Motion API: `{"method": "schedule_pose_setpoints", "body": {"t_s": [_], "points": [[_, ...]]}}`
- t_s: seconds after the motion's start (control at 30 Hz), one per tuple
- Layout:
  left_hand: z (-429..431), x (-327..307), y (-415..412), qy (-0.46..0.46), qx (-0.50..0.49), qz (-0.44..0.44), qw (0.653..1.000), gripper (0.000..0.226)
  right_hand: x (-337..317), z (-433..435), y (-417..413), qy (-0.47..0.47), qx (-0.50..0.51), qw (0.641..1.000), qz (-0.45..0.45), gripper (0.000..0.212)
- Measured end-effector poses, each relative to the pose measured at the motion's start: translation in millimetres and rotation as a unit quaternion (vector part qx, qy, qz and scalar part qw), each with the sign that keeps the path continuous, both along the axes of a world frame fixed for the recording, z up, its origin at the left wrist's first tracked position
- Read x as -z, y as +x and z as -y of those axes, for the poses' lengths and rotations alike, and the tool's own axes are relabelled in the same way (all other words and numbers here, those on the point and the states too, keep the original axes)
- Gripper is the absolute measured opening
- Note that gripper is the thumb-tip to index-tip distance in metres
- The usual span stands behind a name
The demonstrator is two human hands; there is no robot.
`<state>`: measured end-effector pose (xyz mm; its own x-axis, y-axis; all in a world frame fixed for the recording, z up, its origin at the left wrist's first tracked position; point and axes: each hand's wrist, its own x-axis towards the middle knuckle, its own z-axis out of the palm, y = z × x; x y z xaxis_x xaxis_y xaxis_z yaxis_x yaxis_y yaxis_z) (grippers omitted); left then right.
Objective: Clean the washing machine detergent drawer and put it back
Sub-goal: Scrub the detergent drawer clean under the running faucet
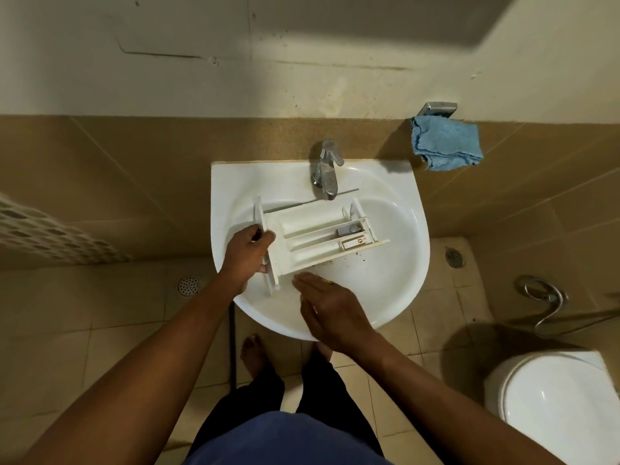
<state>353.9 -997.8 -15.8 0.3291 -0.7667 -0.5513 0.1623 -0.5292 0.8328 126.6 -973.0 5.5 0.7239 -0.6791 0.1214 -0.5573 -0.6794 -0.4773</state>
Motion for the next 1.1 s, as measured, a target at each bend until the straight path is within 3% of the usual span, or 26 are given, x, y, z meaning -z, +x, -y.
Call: {"method": "schedule_pose_setpoints", "body": {"t_s": [0.1,0.2,0.3,0.4,0.47,0.57,0.63,0.73,0.8,0.97,1.03,1.1], "points": [[0.8,-2.1,-0.6,0.002,0.000,0.017,1.000,0.012,4.7,-7.8,17.6,-0.019,-0.013,1.000,0.016,0.047],[2.2,-4.8,-3.5,0.009,0.005,0.037,0.999,0.015,11.2,4.3,9.6,-0.027,-0.002,0.999,-0.037,0.054],[2.5,-6.2,-5.0,0.015,0.003,0.043,0.999,0.025,7.8,30.4,-28.9,-0.035,0.064,0.995,-0.073,0.054],[3.1,-8.8,-10.4,0.010,0.011,0.057,0.998,0.019,2.3,55.3,-44.1,-0.049,0.130,0.976,-0.167,0.043],[3.7,-8.8,-15.3,0.008,0.022,0.075,0.997,0.021,4.1,54.9,-19.4,-0.045,0.103,0.972,-0.207,0.038],[3.0,-11.7,-18.2,0.006,0.035,0.107,0.994,0.019,7.3,41.5,13.9,-0.002,-0.001,0.988,-0.156,0.035],[3.4,-14.7,-15.9,0.012,0.028,0.107,0.994,0.018,4.8,52.0,5.4,-0.031,0.003,0.987,-0.157,0.039],[4.0,-18.5,-14.2,0.018,0.022,0.109,0.994,0.025,8.0,70.0,-18.7,-0.105,0.037,0.967,-0.231,0.041],[4.2,-20.2,-15.6,0.013,0.030,0.145,0.989,0.032,12.9,68.9,-10.9,-0.103,0.054,0.964,-0.240,0.038],[2.4,-26.3,-18.3,0.003,0.029,0.168,0.985,0.034,13.2,64.2,-2.0,0.036,0.091,0.980,-0.173,0.056],[2.6,-30.0,-18.3,0.002,0.028,0.171,0.985,0.038,10.3,80.7,-22.0,0.116,0.106,0.979,-0.131,0.047],[3.6,-32.1,-19.1,-0.001,0.031,0.181,0.983,0.040,-0.1,98.0,-34.8,0.232,0.224,0.946,-0.005,0.025]]}}
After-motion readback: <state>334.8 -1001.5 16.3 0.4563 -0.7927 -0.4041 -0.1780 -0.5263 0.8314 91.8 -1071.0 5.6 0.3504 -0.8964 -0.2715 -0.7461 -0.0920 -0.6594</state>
